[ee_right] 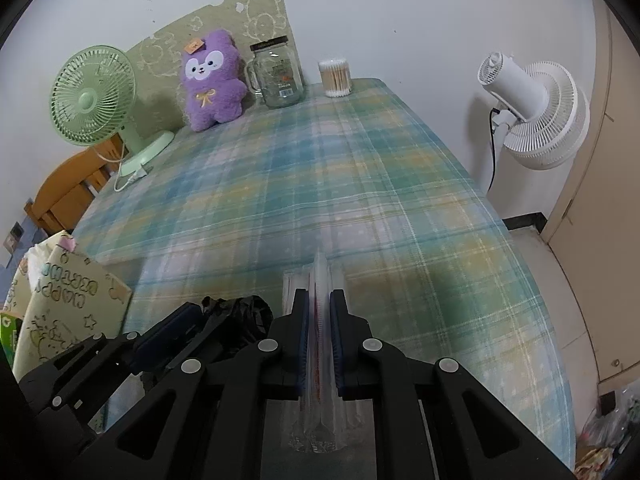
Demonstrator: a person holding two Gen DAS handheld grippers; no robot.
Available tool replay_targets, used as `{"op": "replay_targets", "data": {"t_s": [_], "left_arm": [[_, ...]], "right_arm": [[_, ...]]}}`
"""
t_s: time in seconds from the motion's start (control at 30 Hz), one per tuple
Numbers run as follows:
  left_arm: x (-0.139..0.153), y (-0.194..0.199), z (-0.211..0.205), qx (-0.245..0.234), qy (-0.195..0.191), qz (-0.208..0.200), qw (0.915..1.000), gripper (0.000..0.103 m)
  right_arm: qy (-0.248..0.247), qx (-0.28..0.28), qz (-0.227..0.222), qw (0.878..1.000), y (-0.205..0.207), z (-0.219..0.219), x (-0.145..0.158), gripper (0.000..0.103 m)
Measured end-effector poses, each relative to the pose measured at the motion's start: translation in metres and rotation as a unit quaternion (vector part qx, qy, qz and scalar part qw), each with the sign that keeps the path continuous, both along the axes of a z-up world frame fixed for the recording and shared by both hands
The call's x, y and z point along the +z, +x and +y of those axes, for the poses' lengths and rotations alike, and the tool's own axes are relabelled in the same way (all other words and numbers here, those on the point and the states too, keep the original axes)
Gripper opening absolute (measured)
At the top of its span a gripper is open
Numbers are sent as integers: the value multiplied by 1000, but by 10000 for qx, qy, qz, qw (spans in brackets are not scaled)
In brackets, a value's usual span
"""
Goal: Organize soft objects
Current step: 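Grasp the black plastic bag with the left gripper while the right grasps the straw bag, then lift and carry the black bag and straw bag over the yellow box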
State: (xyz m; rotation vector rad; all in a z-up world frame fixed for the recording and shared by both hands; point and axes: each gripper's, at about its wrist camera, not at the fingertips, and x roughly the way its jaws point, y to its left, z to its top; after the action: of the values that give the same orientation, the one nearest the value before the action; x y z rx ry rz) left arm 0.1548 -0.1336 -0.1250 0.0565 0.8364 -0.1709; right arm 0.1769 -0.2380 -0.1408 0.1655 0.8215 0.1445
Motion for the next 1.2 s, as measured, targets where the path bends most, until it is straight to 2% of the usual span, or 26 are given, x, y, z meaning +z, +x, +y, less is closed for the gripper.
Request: {"op": "replay_targets", "data": {"t_s": [0.53, 0.6, 0.63, 0.67, 0.8, 0.87, 0.97, 1.2], "left_arm": [[17, -19, 12, -34, -177, -214, 9996, 17], [17, -21, 13, -59, -167, -213, 9996, 23], [16, -23, 13, -57, -146, -216, 9996, 34], [15, -24, 13, -38, -125, -236, 9996, 38], [9, -24, 15, -89, -104, -152, 9998, 49], [6, -22, 16, -115, -108, -109, 9998, 62], [2, -21, 13, -183, -85, -84, 9998, 65], [-12, -9, 7, -208, -36, 100, 9997, 65]], "right_arm": [[-109, -66, -251, 9996, -26, 11, 23, 13], [-88, -77, -240, 9996, -28, 11, 22, 13], [-73, -86, -222, 9997, -29, 11, 20, 13], [-66, -95, -212, 9997, -30, 11, 19, 13], [-44, -162, -123, 9998, -31, 9, 13, 13], [-30, -185, -88, 9998, -30, 8, 11, 13], [-22, -195, -31, 9998, -28, 7, 7, 13], [-36, -234, 107, 9997, -19, 3, -3, 13]]}}
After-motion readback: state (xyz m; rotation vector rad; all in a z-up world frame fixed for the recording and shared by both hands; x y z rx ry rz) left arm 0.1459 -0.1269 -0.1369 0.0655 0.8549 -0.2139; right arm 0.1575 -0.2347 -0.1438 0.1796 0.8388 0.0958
